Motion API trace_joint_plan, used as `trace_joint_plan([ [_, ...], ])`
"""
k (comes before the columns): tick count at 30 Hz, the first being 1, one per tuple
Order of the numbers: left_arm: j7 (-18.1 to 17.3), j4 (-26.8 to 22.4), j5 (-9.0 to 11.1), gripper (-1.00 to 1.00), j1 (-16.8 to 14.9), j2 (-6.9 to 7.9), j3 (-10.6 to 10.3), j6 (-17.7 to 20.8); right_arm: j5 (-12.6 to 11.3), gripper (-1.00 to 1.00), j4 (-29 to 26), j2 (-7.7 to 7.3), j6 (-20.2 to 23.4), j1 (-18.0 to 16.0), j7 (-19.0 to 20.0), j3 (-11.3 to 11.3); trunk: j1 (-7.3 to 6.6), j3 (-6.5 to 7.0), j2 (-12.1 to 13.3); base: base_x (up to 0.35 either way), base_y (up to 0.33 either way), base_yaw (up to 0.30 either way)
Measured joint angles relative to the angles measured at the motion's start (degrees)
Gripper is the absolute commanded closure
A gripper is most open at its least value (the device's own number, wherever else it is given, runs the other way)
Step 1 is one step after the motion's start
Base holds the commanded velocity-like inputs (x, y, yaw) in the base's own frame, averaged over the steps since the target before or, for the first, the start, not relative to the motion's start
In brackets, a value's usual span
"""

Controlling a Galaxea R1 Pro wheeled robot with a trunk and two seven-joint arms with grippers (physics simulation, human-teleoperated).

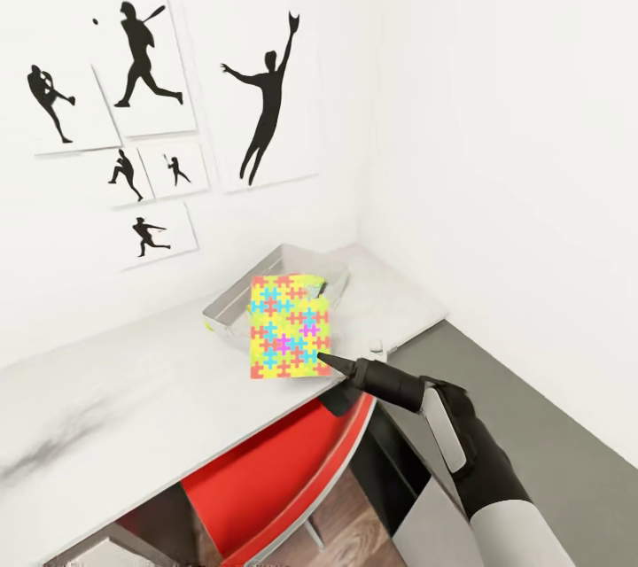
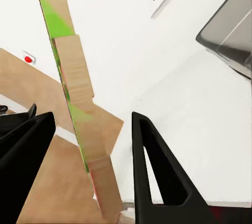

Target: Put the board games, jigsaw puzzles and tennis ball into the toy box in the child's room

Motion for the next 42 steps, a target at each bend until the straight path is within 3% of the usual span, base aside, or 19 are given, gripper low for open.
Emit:
trace_joint_plan([
  [5, 0.0, 0.0, -0.1, -1.0, -0.1, -0.04, -4.8, -1.8, 0.0, 1.0, 0.0, 0.0, 0.0, 0.0, 0.0, 0.0, 0.0, 0.0, 0.0, 0.0, 0.001, 0.291],
  [11, 0.0, 0.0, -0.1, -1.0, -0.2, -0.04, -7.1, -2.2, 0.0, 1.0, 0.1, -0.01, 0.0, 0.0, 0.0, -0.1, 0.0, 0.0, 0.0, 0.0, 0.12, 0.263],
  [42, 0.0, 0.0, 0.0, -1.0, -0.2, -0.04, -7.5, -2.3, -0.2, 1.0, 0.6, -0.11, 0.0, 0.0, 0.0, -0.4, 0.0, 0.0, 0.0, 0.029, 0.065, 0.013],
])
